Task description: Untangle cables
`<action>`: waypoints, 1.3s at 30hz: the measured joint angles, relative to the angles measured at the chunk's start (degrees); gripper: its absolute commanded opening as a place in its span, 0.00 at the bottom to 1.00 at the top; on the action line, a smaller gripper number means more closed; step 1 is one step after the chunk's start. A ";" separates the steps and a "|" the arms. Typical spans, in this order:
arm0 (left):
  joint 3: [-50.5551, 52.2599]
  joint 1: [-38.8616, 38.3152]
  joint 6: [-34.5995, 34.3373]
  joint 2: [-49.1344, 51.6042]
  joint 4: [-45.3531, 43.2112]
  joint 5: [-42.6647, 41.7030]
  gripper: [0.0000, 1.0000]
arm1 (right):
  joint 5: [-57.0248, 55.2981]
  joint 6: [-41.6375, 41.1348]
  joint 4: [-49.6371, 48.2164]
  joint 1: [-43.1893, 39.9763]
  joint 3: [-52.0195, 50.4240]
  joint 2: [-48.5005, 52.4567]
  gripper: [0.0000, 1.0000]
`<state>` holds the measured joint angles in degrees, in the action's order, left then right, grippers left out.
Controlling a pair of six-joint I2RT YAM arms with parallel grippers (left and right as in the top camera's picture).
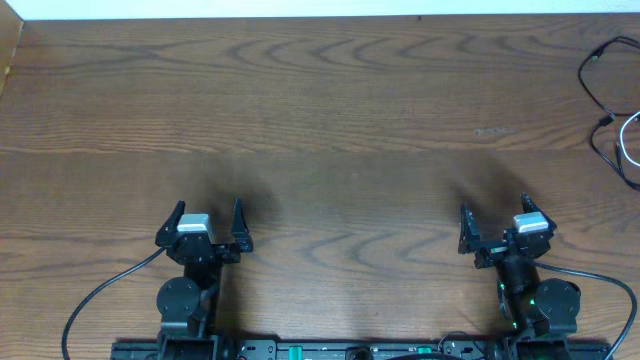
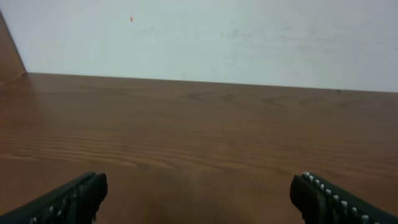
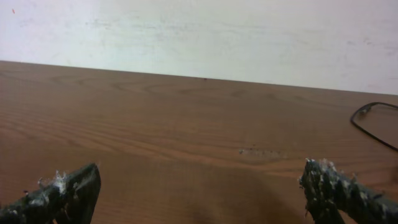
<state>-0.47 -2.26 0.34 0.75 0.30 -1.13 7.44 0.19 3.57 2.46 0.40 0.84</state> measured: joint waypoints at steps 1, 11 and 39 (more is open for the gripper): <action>-0.17 0.02 0.00 -0.09 0.66 -0.04 0.99 | 0.00 0.00 0.00 0.00 0.00 0.00 0.99; -0.52 0.02 0.13 -0.13 1.18 -0.09 0.99 | 0.00 0.00 0.00 0.00 0.00 0.00 0.99; -0.52 0.02 0.15 -0.13 1.20 -0.07 0.99 | 0.00 0.00 0.00 0.00 0.00 0.00 0.99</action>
<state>-0.99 -2.24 0.49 0.62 1.50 -1.19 7.44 0.19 3.57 2.46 0.40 0.84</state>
